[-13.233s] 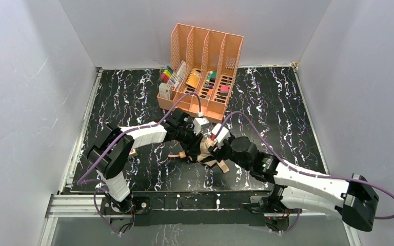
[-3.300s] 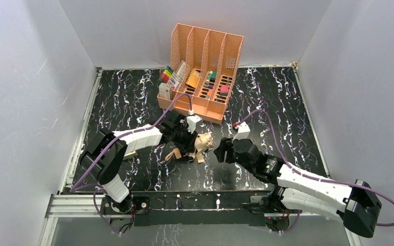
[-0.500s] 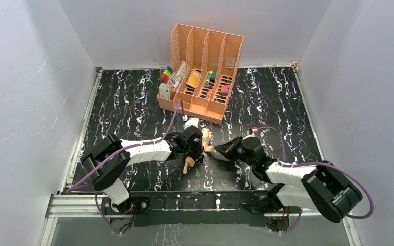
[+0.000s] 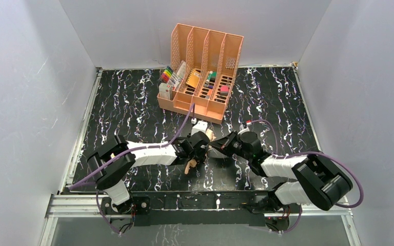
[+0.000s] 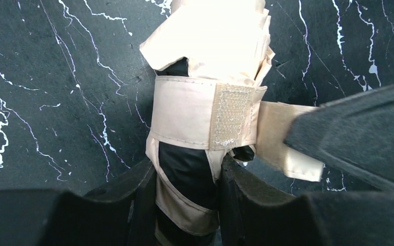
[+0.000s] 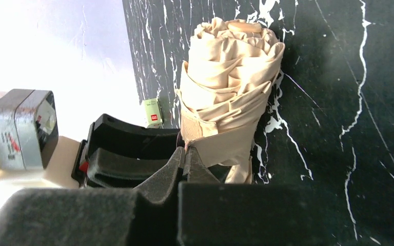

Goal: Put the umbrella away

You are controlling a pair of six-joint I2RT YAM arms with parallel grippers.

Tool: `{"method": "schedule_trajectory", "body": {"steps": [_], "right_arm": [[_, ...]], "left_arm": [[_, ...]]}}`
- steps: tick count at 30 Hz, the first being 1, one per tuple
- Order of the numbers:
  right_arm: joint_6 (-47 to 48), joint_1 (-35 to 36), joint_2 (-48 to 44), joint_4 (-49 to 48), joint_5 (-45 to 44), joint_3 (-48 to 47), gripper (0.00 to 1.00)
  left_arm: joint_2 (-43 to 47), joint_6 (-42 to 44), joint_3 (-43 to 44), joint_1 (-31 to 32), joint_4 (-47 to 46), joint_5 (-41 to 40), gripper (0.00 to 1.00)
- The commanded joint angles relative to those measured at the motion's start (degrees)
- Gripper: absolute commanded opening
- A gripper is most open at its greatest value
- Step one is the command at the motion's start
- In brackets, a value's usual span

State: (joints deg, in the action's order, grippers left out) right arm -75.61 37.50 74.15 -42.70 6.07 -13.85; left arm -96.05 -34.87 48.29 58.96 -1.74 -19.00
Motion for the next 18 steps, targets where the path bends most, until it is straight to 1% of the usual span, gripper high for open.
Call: {"method": "schedule_trajectory", "body": {"steps": [1,6,14,18], "right_arm": [[-2.2,-0.6,0.3,-16.7,2.1,-7.0,0.0],[-2.4,-0.7,1.5,-16.4,-0.1,-8.5,0.0],[-1.9,-0.6,5.9,-13.0,-1.2,-12.1,0.0],[-0.4,-0.7,8.2,-7.8,-1.3,-14.0,0.0]], "left_arm": [[-8.2,3.1,-4.8,2.5,15.4,-0.6,0.0],[-9.7,3.3,-4.1,4.9,14.5,-0.5,0.0],[-11.6,3.8,-3.0,8.4,13.3,-0.4,0.0],[-11.4,4.0,-3.3,9.2,12.5,-0.3,0.0]]}}
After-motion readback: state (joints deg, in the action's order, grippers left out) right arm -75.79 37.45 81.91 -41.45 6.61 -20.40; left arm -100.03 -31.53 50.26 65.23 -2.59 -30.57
